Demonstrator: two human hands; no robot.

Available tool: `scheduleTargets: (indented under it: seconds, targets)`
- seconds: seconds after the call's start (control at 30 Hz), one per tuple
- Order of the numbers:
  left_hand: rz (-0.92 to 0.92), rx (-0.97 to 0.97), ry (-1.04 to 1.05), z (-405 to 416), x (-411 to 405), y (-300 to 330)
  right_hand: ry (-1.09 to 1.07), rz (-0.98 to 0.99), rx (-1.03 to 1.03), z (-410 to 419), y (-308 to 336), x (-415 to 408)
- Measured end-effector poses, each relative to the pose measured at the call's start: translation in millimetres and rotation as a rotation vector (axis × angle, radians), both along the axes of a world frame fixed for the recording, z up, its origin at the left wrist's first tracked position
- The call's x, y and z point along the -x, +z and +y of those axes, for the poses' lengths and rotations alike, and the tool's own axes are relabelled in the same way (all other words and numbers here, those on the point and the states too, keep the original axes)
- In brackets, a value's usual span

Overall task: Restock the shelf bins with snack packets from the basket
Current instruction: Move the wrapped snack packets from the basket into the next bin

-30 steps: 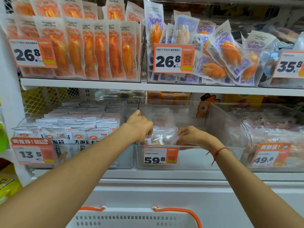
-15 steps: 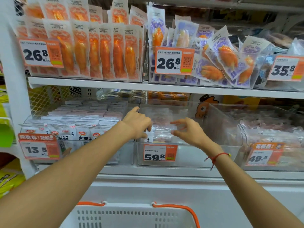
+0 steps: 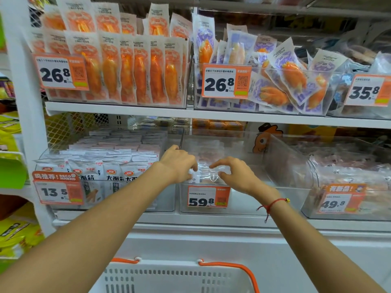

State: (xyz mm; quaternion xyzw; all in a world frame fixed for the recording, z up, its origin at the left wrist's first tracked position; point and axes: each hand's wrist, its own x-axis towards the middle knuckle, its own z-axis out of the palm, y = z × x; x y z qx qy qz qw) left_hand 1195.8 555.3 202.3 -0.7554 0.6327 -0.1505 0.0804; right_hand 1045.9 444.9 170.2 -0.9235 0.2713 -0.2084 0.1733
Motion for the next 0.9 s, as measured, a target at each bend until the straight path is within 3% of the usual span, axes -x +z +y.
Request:
scheduleTargets:
  seconds: [0.1, 0.2, 0.27, 0.37, 0.73, 0.83, 0.9]
  targets:
    - [0.192, 0.235, -0.041, 19, 4, 1, -0.02, -0.174, 0.1, 8, 5, 0]
    - [0.363, 0.492, -0.025, 45, 10, -5, 0.031, -0.324, 0.059, 28, 13, -2]
    - [0.479, 0.587, 0.027, 64, 12, -13, 0.084, -0.316, -0.031, 45, 16, -4]
    - [0.664, 0.607, 0.114, 95, 6, -39, 0.209, -0.138, -0.17, 70, 6, -11]
    - [1.153, 0.346, 0.491, 189, -22, -230, 0.325, 0.437, -0.498, 134, -174, -28]
    - [1.197, 0.181, 0.611, 202, -25, -282, 0.316, 0.541, -0.556, 153, -222, -31]
    - [1.276, -0.032, 0.653, 209, -23, -318, 0.299, 0.624, -0.563, 165, -252, -32]
